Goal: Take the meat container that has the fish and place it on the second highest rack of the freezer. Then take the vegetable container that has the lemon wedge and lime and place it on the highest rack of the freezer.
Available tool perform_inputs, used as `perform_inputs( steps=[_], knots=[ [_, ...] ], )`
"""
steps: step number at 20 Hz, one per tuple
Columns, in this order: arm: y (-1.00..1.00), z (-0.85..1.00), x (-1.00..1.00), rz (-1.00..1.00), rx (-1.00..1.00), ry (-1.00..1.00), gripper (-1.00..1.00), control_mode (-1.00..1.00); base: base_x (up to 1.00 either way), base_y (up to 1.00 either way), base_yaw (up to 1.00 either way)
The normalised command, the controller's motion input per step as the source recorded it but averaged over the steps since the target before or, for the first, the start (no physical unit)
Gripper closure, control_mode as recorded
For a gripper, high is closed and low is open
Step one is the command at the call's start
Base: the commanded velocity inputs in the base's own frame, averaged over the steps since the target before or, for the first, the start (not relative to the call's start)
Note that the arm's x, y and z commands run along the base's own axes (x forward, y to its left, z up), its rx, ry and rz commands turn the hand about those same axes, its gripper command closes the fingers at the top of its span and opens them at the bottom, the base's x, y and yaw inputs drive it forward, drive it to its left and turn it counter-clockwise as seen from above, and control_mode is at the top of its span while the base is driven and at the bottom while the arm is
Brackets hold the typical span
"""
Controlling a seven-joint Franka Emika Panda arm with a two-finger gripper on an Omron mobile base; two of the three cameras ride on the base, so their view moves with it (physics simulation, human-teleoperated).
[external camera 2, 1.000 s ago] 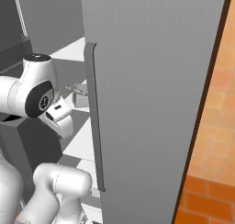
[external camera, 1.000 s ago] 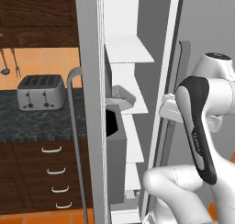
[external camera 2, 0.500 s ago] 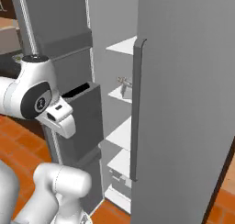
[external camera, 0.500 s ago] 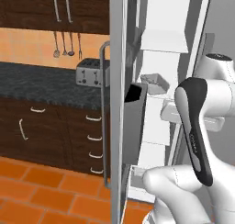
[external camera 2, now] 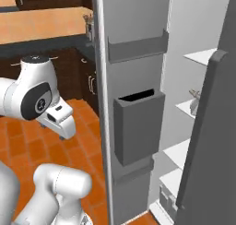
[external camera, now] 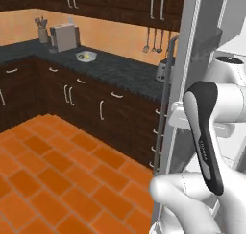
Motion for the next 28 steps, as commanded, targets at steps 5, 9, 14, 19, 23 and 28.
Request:
perform_inputs(
  steps=[5,9,14,19,23,28],
  knots=[
    [0.0,0.0,0.0,0.0,0.0,0.0,-1.0,1.0,0.12,0.85,0.47],
    [0.0,0.0,0.0,0.0,0.0,0.0,-1.0,1.0,0.84,0.76,0.31],
    [0.0,0.0,0.0,0.0,0.0,0.0,-1.0,1.0,1.0,0.69,0.31],
    [0.0,0.0,0.0,0.0,0.0,0.0,-1.0,1.0,1.0,0.46,0.01],
    [0.0,0.0,0.0,0.0,0.0,0.0,-1.0,1.0,1.0,0.46,-0.33],
    [0.0,0.0,0.0,0.0,0.0,0.0,-1.0,1.0,1.0,0.47,-0.41]
  ],
)
